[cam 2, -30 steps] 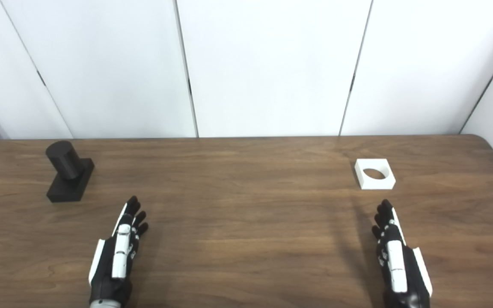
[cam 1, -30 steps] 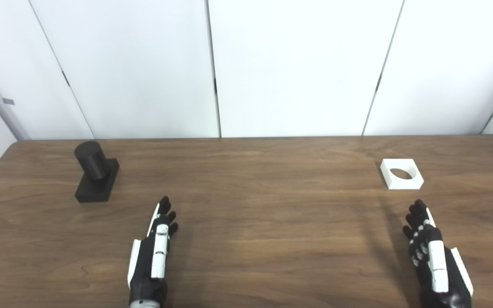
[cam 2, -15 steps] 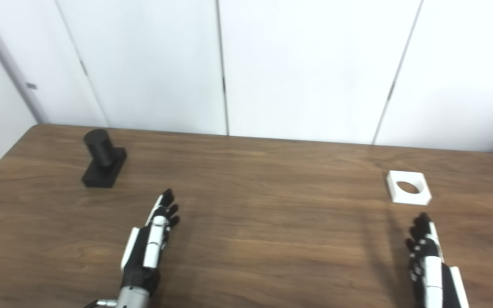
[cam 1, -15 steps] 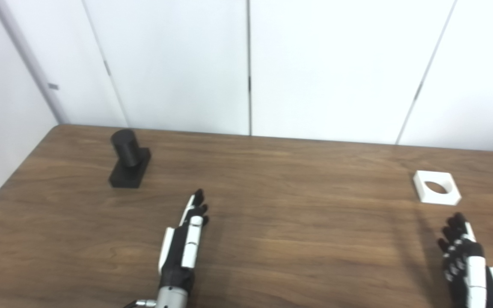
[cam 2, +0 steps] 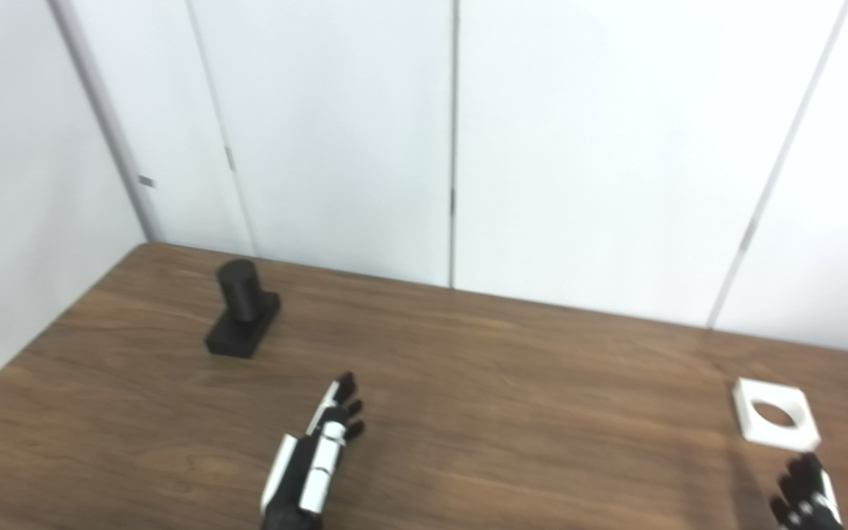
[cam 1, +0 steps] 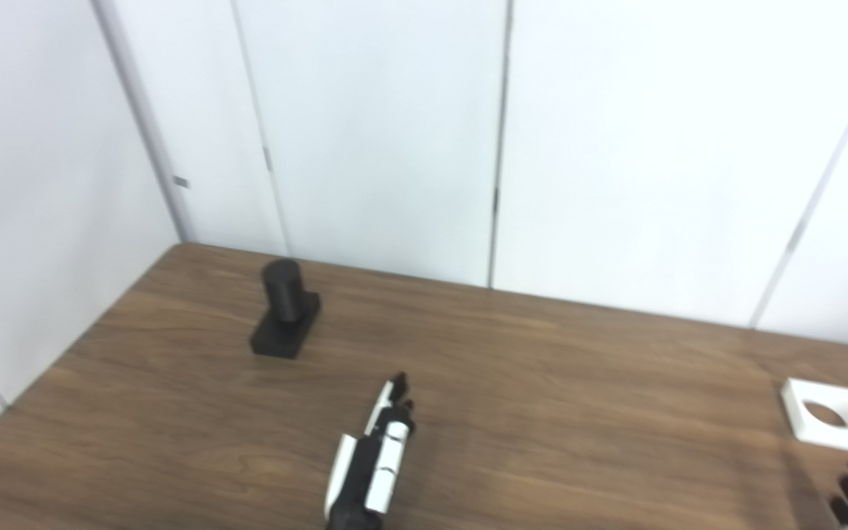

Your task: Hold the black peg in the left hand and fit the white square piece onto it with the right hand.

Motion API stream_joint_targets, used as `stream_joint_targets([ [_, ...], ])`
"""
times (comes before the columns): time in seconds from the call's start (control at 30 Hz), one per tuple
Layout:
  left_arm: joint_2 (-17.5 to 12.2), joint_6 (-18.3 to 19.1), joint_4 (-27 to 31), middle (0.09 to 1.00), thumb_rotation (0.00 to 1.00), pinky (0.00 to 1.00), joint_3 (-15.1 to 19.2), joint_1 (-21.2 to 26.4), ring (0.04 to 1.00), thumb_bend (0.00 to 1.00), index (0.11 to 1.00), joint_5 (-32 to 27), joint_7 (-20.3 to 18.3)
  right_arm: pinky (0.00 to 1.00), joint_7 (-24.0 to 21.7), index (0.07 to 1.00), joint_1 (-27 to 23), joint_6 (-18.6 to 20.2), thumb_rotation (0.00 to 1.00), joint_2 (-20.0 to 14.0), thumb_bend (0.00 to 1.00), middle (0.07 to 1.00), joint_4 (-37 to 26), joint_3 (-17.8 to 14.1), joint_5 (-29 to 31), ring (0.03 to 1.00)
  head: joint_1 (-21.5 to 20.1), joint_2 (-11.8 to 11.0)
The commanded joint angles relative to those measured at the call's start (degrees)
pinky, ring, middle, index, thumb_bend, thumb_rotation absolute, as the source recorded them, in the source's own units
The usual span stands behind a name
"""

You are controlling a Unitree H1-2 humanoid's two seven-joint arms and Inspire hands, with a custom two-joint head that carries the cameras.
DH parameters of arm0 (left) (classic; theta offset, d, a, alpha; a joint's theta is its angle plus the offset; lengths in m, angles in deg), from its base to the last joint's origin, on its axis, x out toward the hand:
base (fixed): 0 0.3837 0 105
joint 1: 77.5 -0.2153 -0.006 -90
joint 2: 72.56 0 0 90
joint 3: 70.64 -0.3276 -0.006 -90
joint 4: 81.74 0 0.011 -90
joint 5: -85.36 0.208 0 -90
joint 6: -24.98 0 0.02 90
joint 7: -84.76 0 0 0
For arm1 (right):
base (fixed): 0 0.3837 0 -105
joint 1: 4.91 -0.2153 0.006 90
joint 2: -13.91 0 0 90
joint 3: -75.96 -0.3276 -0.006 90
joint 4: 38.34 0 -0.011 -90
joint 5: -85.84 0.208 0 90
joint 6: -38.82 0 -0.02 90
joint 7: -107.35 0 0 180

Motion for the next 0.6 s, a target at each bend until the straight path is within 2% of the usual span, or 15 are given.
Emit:
stream_joint_targets([
  [0.0, 2.2, 0.5, -1.1, 0.985, 1.0, 0.9, -1.3, -3.2, 0.956, 0.45, 0.981, 0.4, -0.4, 1.0, -1.0, 1.0, 1.3, -2.2, 1.0, 0.2, 0.69, 1.0, 5.1, -0.2, 0.3, 1.0, 0.3, -0.1],
  [0.27, 2.1, 0.0, -1.6, 0.985, 1.0, 0.9, -1.8, -3.0, 0.964, 0.46, 0.98, 0.1, 0.3, 1.0, -1.5, 1.0, 1.0, -2.9, 1.0, 0.2, 0.73, 1.0, 5.6, -0.4, -0.2, 1.0, 0.2, 0.2],
  [0.43, 1.9, 0.8, -1.7, 0.986, 1.0, 0.9, -1.6, -2.6, 0.959, 0.45, 0.981, 0.2, 0.5, 1.0, -1.1, 1.0, 0.6, -2.6, 1.0, 0.6, 0.74, 1.0, 5.8, -0.4, -0.3, 1.0, -0.6, 0.4],
  [0.57, 1.3, 2.0, -0.9, 0.999, 0.99, 0.92, -1.7, -2.4, 0.978, 0.49, 0.997, 1.3, 0.5, 1.0, -1.1, 1.0, 0.8, -1.9, 1.0, 0.7, 0.76, 1.0, 5.4, -0.4, 0.0, 1.0, -0.6, 0.4],
])
